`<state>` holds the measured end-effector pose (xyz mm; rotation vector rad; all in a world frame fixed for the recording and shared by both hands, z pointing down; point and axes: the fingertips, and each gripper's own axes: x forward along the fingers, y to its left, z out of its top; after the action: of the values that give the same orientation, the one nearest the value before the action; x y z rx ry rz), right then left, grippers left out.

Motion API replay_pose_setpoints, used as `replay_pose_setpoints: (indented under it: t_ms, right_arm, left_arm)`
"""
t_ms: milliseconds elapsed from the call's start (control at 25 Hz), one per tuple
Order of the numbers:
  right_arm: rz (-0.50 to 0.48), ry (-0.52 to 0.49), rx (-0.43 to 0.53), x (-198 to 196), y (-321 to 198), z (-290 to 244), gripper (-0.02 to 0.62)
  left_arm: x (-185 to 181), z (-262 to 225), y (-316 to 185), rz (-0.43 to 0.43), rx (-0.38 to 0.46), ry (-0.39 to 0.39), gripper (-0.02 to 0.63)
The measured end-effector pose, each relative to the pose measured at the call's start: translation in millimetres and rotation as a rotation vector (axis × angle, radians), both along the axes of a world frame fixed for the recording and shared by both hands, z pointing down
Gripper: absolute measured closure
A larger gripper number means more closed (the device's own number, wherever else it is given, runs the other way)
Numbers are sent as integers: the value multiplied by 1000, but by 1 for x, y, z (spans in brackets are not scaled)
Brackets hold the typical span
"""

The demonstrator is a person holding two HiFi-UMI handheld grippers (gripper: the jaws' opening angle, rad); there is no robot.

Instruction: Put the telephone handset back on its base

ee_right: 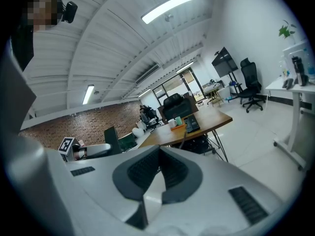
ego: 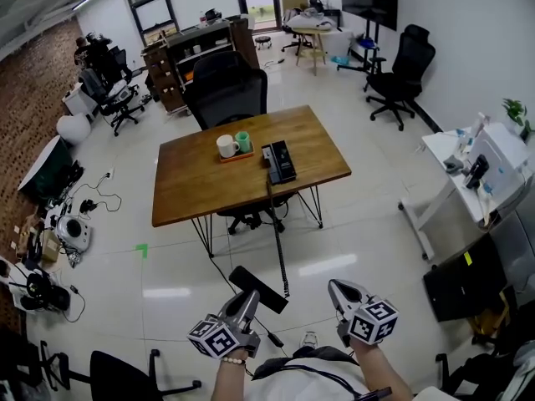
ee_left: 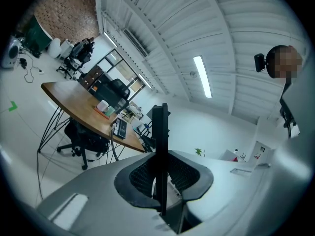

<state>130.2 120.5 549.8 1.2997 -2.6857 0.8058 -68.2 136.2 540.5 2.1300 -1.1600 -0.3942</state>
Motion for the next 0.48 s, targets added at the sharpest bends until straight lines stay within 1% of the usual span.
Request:
replay_pose_setpoints:
  t_ms: [280,480]
  right_arm:
    - [-12,-15,3,22,-14,0,595]
    - [-17,-24,4,28,-24,2,595]
  left_arm:
    - [5,-4,-15,-40,2,-5,537]
    - [13,-6,-28,-34,7,-7,537]
